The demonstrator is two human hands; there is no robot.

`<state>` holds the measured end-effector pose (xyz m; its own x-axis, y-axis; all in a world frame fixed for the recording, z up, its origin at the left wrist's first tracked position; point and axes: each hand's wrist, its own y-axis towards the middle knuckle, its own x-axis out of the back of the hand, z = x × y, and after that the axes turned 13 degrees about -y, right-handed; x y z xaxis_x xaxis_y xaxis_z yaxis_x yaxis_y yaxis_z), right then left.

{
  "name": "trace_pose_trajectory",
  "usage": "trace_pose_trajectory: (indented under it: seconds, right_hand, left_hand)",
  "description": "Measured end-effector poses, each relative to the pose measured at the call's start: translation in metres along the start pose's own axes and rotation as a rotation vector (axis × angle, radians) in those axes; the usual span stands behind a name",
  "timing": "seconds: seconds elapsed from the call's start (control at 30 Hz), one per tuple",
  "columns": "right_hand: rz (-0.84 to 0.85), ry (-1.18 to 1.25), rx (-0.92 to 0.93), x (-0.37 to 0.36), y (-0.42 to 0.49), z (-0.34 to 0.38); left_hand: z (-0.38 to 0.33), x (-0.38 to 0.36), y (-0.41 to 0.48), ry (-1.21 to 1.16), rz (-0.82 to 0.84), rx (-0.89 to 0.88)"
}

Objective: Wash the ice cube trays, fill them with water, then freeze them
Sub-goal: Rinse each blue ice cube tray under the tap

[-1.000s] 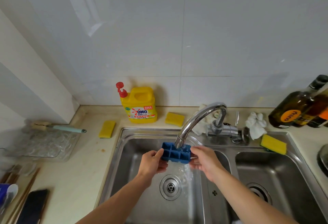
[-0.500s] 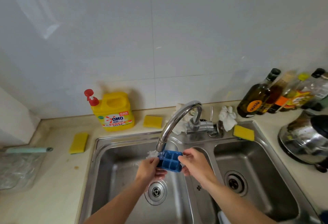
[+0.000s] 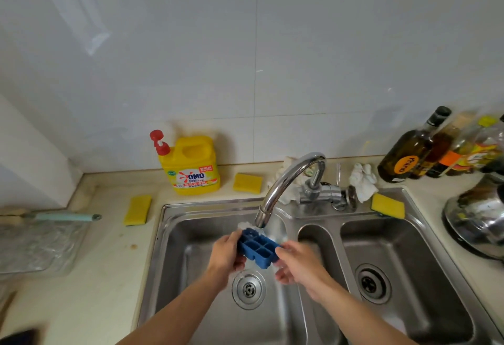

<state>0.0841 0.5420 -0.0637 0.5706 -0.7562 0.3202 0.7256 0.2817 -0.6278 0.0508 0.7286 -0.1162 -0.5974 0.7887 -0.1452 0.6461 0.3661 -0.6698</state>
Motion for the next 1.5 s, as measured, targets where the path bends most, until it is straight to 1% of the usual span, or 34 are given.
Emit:
trace_pose_trajectory:
  seconds: [0.1,0.23,0.3,0.43,0.53,0.67,0.77,0.83,0.9,1.03,1.1,1.2,1.27,1.37,1.43,1.5]
  right_hand:
    - [0.030,0.038,0.002,-0.010,0.004,-0.001]
    - [-0.030,0.036,0.012,-0.016,0.011,0.002]
    - [-0.058,0.045,0.012,-0.019,0.014,0.006]
    - [-0.091,0.076,0.016,-0.021,0.019,0.011]
    - [-0.125,0.093,0.044,-0.015,0.020,0.014]
    - [-0.192,0.122,0.112,0.003,0.020,0.017]
    - [-0.235,0.104,0.152,0.017,0.021,0.014]
    - [-0.262,0.090,0.172,0.024,0.023,0.011]
    - [-0.280,0.084,0.166,0.027,0.026,0.008]
    - [-0.250,0.054,0.109,0.021,0.031,0.000]
    - [-0.247,0.054,0.076,0.017,0.032,-0.002]
    - [-0.309,0.044,0.041,0.015,0.031,-0.001]
    - [-0.304,0.001,0.080,0.013,0.030,0.006]
    - [-0.215,-0.061,0.199,0.004,0.026,0.023]
    - [-0.232,-0.091,0.219,0.001,0.028,0.029]
    - [-0.269,-0.060,0.157,0.005,0.031,0.027]
  left_hand:
    - [-0.008,0.011,-0.004,0.036,-0.007,-0.117]
    - [-0.017,0.021,-0.018,0.119,0.059,-0.266]
    - [-0.017,0.025,-0.022,0.122,0.088,-0.301]
    - [-0.014,0.030,-0.022,0.043,0.103,-0.280]
    - [-0.014,0.027,-0.014,-0.010,0.108,-0.220]
    - [-0.015,0.008,0.000,-0.079,0.131,-0.110]
    - [-0.015,-0.010,0.010,-0.094,0.186,-0.075]
    - [-0.015,-0.021,0.015,-0.081,0.215,-0.087]
    - [-0.015,-0.029,0.018,-0.051,0.205,-0.112]
    - [-0.014,-0.027,0.015,-0.029,0.169,-0.122]
    - [-0.011,-0.023,0.011,0.036,0.198,-0.088]
    - [-0.006,-0.018,0.006,0.120,0.278,-0.044]
    - [-0.008,-0.015,0.005,0.129,0.250,-0.064]
    - [-0.013,-0.013,0.005,0.065,0.140,-0.096]
    - [-0.016,-0.014,0.003,0.046,0.163,-0.092]
    - [-0.017,-0.015,0.001,0.061,0.196,-0.073]
